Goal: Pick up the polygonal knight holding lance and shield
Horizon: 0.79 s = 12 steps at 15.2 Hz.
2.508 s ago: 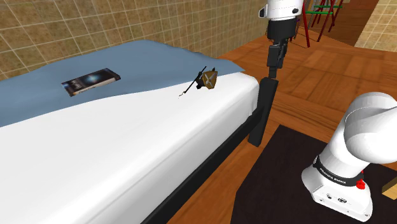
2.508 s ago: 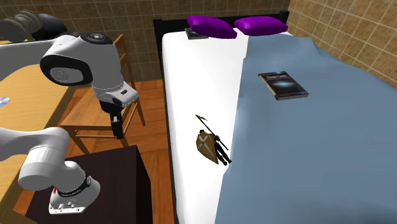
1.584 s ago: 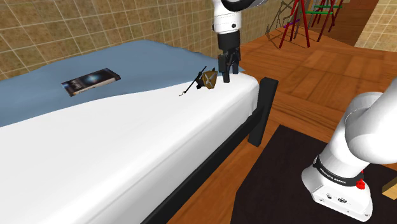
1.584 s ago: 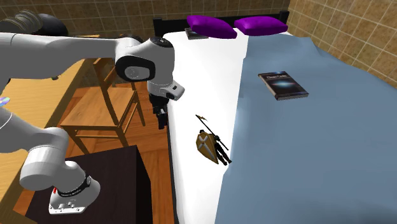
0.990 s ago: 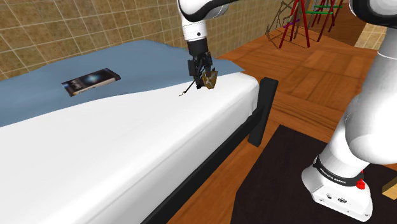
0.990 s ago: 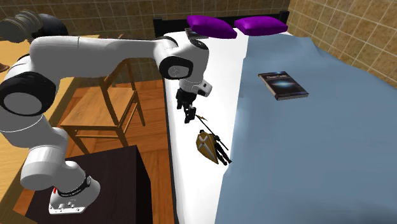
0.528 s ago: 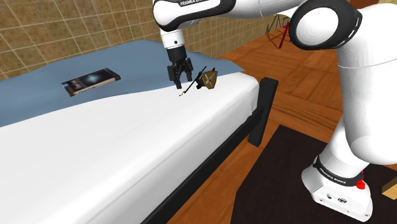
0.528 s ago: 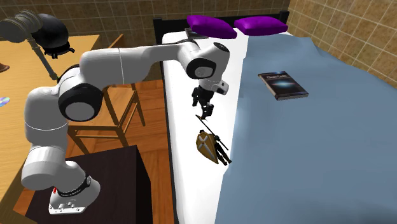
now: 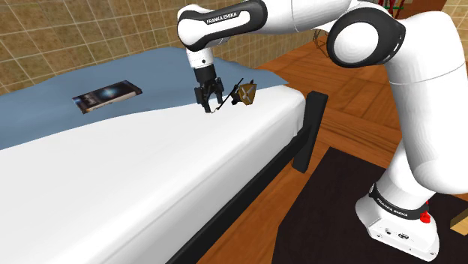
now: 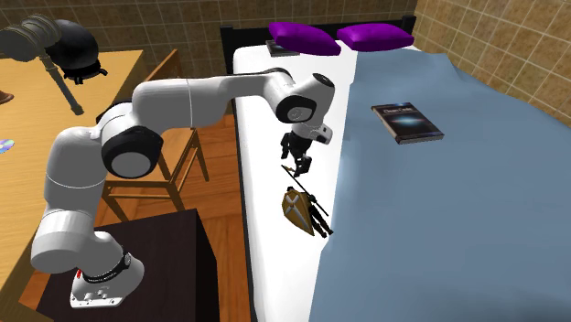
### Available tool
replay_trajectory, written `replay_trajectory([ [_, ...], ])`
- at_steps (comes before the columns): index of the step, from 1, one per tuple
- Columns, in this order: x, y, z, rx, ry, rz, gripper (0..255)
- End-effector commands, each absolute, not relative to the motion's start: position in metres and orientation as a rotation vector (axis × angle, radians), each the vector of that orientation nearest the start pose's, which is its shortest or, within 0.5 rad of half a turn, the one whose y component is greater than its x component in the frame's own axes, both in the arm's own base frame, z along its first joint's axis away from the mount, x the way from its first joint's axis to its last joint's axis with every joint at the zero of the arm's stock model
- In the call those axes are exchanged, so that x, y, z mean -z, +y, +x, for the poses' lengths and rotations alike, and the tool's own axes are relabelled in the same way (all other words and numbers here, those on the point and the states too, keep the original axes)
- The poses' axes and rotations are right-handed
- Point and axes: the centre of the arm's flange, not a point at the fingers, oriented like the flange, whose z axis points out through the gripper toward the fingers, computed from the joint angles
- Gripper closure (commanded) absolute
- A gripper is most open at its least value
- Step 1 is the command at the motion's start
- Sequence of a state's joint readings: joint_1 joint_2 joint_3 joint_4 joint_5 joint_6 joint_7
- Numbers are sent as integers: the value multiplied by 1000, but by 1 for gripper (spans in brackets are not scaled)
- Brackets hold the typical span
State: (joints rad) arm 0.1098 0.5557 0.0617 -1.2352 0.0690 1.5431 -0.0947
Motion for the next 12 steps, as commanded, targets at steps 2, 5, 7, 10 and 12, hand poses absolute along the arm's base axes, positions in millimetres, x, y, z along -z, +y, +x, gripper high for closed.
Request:
replay_trajectory([
  [2, -421, 116, 679, -380, -384, -3001, 0],
  [5, -421, 116, 678, -380, -384, -3001, 255],
  [7, -422, 116, 678, -380, -384, -3001, 255],
  [10, -422, 116, 678, -380, -384, -3001, 255],
  [12, -421, 116, 679, -380, -384, -3001, 255],
])
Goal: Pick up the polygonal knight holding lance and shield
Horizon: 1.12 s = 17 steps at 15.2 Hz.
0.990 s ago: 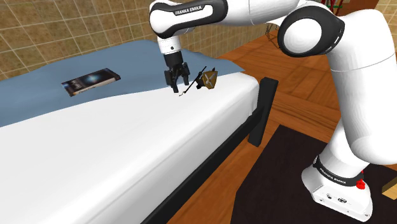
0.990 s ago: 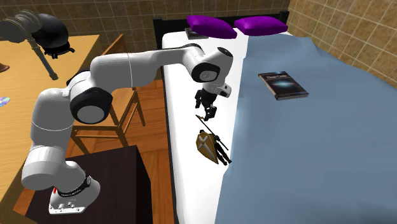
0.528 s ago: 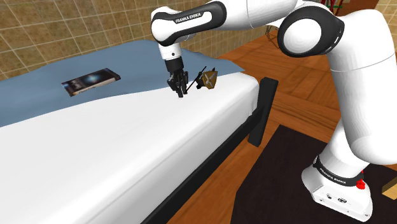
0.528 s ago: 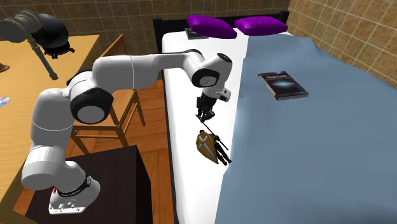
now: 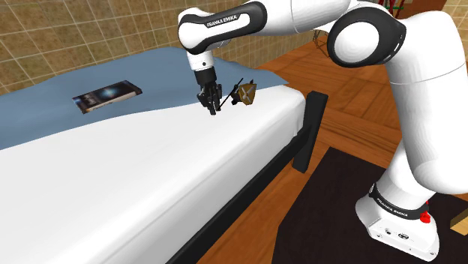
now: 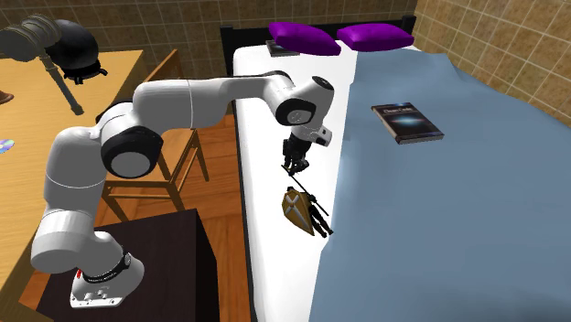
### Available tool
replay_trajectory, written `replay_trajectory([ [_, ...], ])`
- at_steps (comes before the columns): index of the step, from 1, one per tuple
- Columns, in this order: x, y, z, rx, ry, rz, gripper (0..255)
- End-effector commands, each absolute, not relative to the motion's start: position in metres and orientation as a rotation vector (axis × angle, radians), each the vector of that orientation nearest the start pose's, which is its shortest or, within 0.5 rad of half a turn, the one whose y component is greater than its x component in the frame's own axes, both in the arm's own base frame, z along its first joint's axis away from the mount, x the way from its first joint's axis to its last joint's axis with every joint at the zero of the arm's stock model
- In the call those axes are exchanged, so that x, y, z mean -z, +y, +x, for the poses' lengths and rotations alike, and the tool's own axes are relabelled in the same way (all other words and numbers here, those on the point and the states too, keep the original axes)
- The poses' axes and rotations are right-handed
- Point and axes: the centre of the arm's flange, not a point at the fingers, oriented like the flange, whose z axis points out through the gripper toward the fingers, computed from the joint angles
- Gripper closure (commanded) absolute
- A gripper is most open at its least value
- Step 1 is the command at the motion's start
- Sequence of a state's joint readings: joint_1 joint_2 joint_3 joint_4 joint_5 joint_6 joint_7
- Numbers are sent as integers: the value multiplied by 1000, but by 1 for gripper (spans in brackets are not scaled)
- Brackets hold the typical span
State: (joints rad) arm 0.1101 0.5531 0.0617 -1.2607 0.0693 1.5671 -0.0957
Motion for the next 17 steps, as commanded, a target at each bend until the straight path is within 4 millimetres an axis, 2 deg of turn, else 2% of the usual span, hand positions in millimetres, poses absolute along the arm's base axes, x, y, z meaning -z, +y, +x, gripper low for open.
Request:
replay_trajectory([
  [1, -426, 116, 679, -380, -384, -3001, 255],
  [15, -500, 116, 679, -380, -384, -3001, 255],
  [17, -501, 116, 679, -380, -384, -3001, 255],
])
